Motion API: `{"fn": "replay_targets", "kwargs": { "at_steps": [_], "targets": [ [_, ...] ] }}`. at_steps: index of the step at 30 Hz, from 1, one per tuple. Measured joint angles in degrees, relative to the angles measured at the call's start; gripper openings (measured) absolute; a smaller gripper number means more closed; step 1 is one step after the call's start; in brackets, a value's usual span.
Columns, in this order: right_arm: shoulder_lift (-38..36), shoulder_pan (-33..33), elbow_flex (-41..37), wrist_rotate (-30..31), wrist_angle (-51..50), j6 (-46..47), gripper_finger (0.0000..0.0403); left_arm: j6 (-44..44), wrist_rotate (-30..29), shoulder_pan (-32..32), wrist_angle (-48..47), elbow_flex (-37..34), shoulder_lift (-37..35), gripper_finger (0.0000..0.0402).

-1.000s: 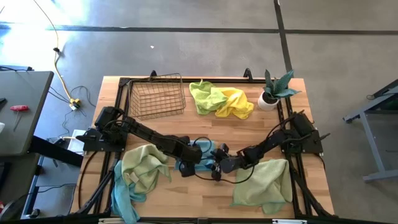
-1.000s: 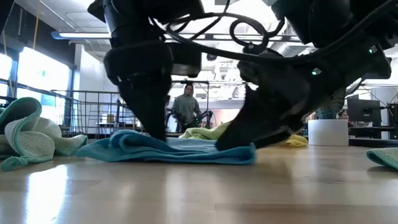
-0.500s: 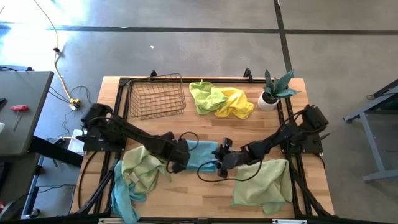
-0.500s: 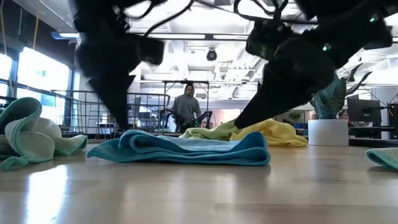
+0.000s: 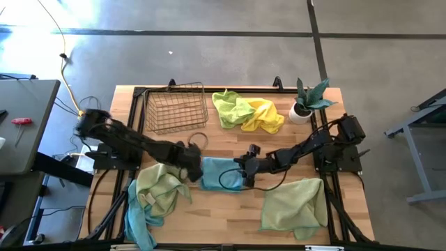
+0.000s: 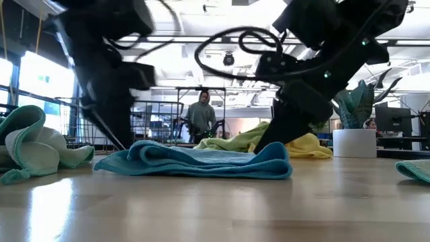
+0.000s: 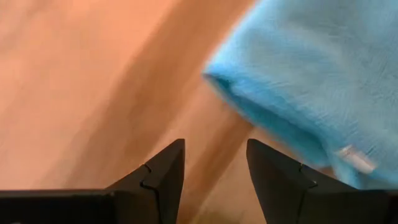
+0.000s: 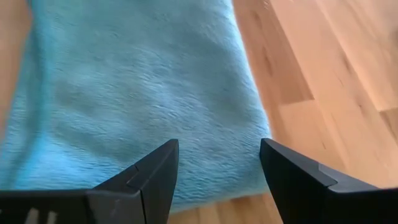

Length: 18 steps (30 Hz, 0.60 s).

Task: Fold microfiber towels
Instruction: Put the folded blue towel into the wire basket

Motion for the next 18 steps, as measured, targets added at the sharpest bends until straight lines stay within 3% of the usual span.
{"fn": "replay_targets", "kwargs": {
  "at_steps": [8,14,18],
  "targets": [
    [0.0,-1.3,0.0,-0.3,-0.6,0.5,0.0220,-3.9,4.0,3.8,26.4,-17.2,-16.1,0.0136],
    [0.0,-1.2,0.0,-2.0,9.8,0.5,0.0220,-5.8,3.9,3.2,38.7,-23.2,-15.8,0.0136],
    [0.0,-1.2,0.0,-2.6,14.5,1.1,0.0220,-4.9,4.1,2.9,40.6,-24.1,-15.6,0.0156]
  ]
}}
